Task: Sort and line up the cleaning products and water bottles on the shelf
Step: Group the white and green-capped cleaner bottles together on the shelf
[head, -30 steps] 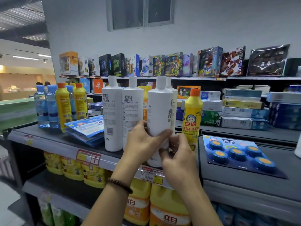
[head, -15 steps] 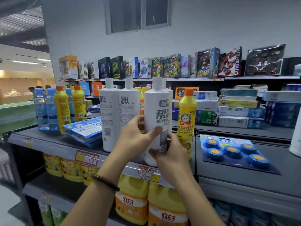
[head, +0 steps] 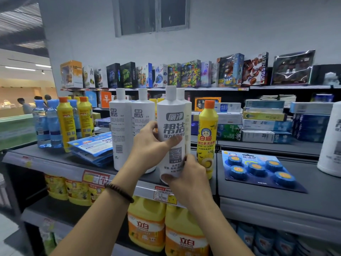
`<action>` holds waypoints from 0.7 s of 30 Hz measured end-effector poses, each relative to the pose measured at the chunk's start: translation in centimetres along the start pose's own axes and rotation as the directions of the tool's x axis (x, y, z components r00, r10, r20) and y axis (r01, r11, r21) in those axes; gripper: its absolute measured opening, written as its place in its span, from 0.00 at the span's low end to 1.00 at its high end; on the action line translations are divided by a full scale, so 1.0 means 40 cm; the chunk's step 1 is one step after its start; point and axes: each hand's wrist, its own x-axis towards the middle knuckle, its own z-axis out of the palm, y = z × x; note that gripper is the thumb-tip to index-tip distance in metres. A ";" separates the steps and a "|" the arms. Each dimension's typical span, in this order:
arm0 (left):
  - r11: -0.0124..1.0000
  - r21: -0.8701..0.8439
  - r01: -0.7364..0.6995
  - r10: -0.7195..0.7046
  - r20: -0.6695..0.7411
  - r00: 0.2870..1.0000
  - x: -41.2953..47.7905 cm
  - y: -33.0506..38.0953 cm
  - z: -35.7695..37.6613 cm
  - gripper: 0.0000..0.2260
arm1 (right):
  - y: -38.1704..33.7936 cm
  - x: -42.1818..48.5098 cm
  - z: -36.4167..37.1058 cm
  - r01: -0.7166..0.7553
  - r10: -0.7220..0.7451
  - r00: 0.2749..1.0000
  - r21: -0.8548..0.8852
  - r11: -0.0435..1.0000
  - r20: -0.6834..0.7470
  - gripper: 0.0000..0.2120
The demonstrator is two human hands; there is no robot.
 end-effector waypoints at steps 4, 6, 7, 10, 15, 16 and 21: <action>0.997 -0.054 -0.062 0.061 -0.016 0.998 -0.013 0.042 -0.006 0.18 | -0.015 -0.012 -0.042 0.047 -0.045 0.996 0.032 0.998 -0.074 0.27; 0.992 -0.091 -0.087 0.088 0.002 0.996 -0.014 0.076 -0.004 0.18 | -0.022 -0.022 -0.079 0.077 -0.071 0.990 0.038 0.996 -0.122 0.27; 0.989 -0.108 -0.100 0.102 0.011 0.995 -0.016 0.094 0.001 0.19 | -0.023 -0.027 -0.099 0.086 -0.079 0.986 0.037 0.996 -0.145 0.27; 0.977 -0.169 -0.129 0.139 0.051 0.989 -0.027 0.148 0.035 0.19 | -0.015 -0.045 -0.171 0.102 -0.094 0.977 0.032 0.994 -0.191 0.26; 0.959 -0.237 -0.157 0.193 0.138 0.971 -0.049 0.225 0.157 0.22 | 0.042 -0.077 -0.306 0.055 -0.065 0.962 -0.046 0.997 -0.265 0.25; 0.954 -0.256 -0.157 0.202 0.157 0.967 -0.055 0.241 0.192 0.22 | 0.060 -0.083 -0.336 0.043 -0.057 0.957 -0.056 0.998 -0.283 0.25; 0.934 -0.326 -0.144 0.228 0.237 0.944 -0.081 0.313 0.386 0.17 | 0.154 -0.126 -0.500 -0.034 -0.010 0.928 -0.112 0.993 -0.371 0.25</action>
